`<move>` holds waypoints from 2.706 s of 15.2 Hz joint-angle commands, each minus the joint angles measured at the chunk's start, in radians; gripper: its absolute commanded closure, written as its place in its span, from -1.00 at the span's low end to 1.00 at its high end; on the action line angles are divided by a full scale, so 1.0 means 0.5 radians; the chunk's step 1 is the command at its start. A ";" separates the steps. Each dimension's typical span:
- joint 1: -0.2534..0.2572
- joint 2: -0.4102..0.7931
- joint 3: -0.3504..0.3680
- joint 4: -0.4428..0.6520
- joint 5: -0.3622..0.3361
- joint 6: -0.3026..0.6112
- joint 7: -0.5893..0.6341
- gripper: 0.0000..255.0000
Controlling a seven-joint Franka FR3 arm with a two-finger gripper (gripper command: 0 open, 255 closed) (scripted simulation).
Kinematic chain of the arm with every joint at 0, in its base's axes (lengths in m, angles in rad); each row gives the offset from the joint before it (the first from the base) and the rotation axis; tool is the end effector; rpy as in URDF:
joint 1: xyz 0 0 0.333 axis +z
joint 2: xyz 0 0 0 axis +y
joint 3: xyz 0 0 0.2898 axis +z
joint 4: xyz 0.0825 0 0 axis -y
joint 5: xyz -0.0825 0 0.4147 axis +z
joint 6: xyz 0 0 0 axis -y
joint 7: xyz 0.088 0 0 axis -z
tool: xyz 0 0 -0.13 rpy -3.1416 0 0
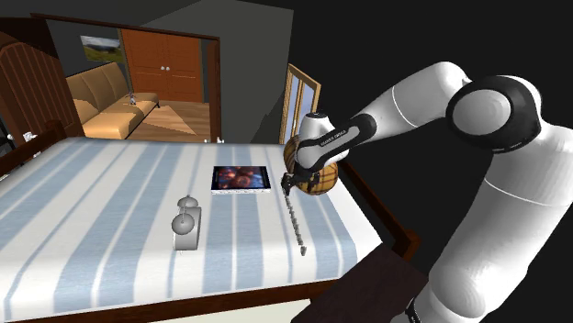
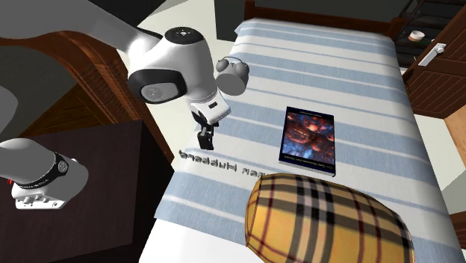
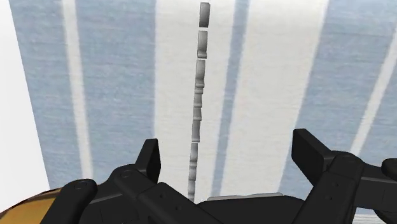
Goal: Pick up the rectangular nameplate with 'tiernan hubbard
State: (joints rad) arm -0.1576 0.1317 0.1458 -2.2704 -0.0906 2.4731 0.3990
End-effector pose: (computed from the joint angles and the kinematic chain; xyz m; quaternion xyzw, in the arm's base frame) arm 0.5574 -0.0065 0.2360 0.9844 -0.1708 0.0396 0.0125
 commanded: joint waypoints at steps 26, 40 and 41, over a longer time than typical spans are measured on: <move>0.032 0.983 -0.197 0.593 -0.160 0.344 0.338 1.00; 0.008 0.735 -0.163 0.546 -0.120 0.143 0.301 1.00; 0.006 0.714 -0.160 0.545 -0.116 0.123 0.297 1.00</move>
State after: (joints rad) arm -0.1529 0.5041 0.0641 -1.9927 -0.1512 2.5453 0.5500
